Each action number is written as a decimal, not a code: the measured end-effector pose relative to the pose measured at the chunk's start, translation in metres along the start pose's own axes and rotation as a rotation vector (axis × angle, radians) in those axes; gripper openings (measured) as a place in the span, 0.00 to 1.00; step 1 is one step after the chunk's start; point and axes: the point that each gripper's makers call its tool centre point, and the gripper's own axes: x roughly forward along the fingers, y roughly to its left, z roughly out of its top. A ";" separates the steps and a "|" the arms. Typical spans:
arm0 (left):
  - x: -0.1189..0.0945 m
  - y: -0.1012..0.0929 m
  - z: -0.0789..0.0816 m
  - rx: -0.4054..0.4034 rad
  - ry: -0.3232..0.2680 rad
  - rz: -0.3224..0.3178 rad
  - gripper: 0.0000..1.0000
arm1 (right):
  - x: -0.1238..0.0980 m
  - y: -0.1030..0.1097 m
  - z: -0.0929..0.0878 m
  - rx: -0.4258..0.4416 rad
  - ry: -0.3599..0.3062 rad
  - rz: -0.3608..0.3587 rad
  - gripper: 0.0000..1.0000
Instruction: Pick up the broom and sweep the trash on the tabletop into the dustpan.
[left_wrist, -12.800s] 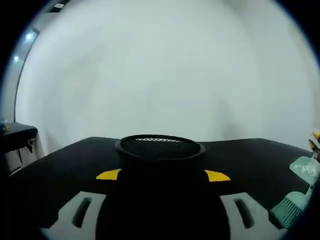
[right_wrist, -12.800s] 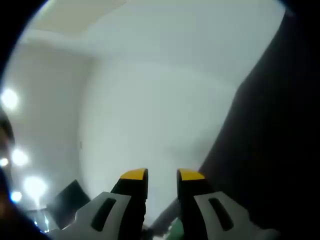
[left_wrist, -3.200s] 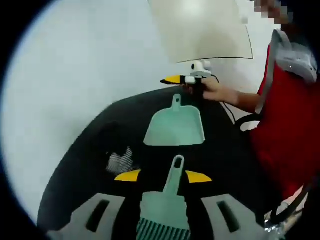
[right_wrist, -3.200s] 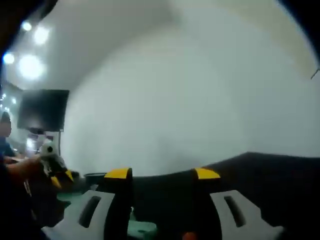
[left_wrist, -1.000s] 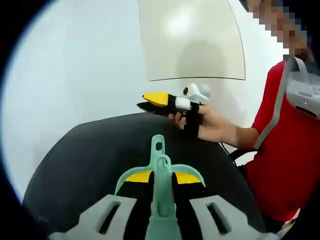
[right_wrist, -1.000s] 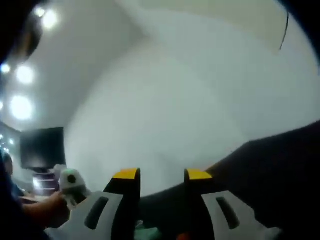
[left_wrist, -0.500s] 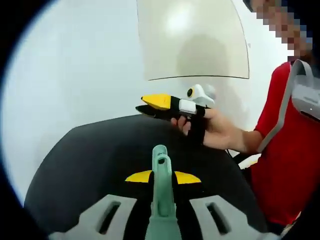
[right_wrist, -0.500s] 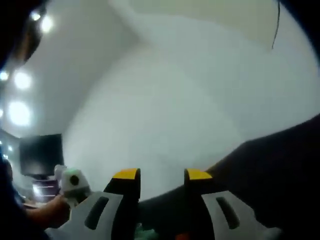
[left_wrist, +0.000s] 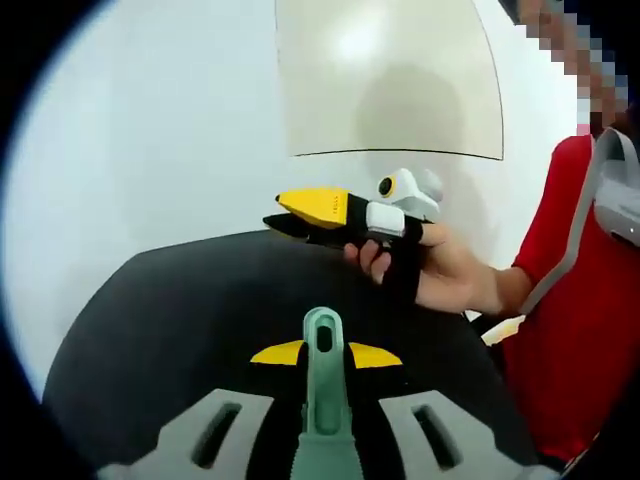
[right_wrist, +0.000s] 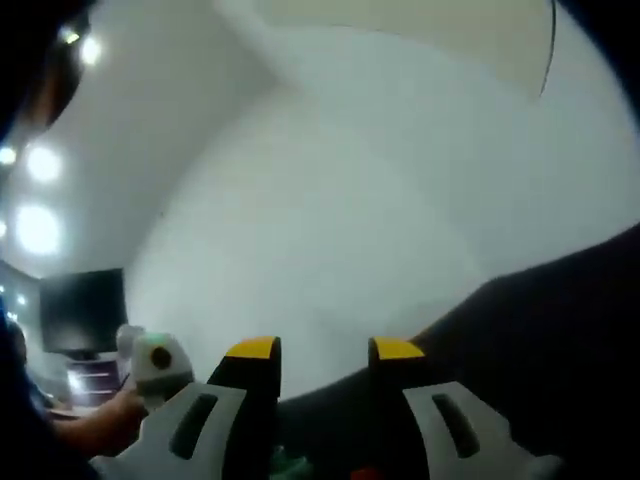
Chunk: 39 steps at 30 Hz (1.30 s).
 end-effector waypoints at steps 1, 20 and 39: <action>0.001 0.000 0.001 -0.008 -0.003 0.000 0.13 | 0.000 0.000 0.000 0.000 0.000 0.000 0.36; 0.010 0.001 0.006 -0.002 -0.012 -0.007 0.13 | 0.001 -0.001 -0.001 0.003 0.016 -0.004 0.36; 0.008 0.003 0.008 -0.049 -0.025 0.004 0.16 | 0.000 0.001 -0.001 0.010 0.013 0.001 0.36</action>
